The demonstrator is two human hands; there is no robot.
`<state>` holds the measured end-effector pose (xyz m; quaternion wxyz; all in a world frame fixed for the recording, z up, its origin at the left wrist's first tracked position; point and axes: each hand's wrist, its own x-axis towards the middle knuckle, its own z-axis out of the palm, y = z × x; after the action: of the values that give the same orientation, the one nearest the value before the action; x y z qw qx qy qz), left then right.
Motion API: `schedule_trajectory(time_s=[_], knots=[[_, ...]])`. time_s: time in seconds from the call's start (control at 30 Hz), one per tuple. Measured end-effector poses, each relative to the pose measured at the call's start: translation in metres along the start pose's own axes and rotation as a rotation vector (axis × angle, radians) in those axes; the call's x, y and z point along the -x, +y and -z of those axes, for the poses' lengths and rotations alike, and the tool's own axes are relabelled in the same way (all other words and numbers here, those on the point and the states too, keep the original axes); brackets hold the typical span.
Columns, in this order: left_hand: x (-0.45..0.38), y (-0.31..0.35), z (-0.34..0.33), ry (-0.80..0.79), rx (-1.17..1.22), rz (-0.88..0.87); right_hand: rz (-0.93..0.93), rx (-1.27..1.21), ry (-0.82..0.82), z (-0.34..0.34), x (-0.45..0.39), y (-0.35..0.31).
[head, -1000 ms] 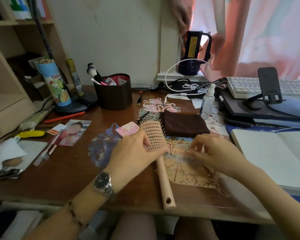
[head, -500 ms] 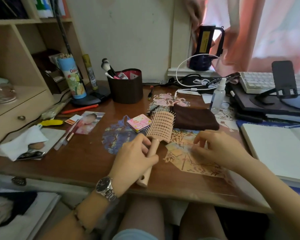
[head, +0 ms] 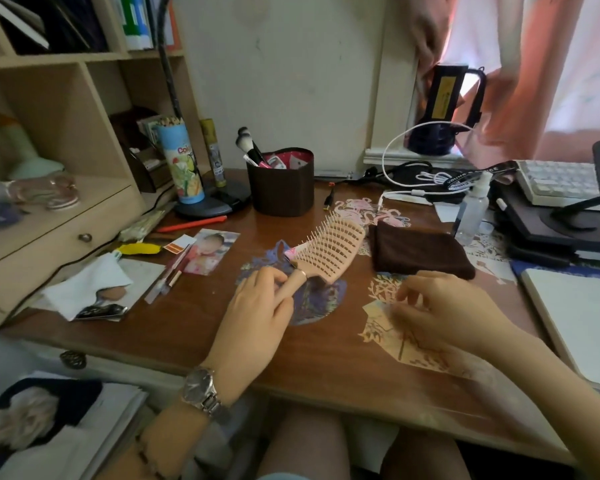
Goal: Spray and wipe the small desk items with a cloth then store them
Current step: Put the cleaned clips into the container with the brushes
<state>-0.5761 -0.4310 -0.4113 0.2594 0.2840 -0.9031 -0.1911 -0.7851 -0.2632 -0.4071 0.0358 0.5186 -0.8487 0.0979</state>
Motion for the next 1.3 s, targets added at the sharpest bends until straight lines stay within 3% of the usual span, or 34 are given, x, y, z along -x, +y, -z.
schedule_trajectory(time_s=[0.43,0.77,1.07,1.2,1.3], knots=[[-0.056,-0.079,0.023,0.158,-0.072,0.337,0.073,0.012,0.016,0.002,-0.057,-0.025],[-0.057,-0.099,0.016,0.204,-0.068,0.381,0.133,-0.012,0.03,0.002,-0.081,-0.045],[-0.057,-0.105,0.016,0.239,-0.344,0.316,0.127,-0.03,0.004,-0.004,-0.077,-0.044],[-0.062,-0.085,0.021,0.302,-0.251,0.184,0.119,-0.018,-0.017,-0.003,-0.074,-0.04],[-0.072,-0.063,0.02,0.197,-0.141,0.072,0.118,-0.023,-0.011,0.001,-0.073,-0.034]])
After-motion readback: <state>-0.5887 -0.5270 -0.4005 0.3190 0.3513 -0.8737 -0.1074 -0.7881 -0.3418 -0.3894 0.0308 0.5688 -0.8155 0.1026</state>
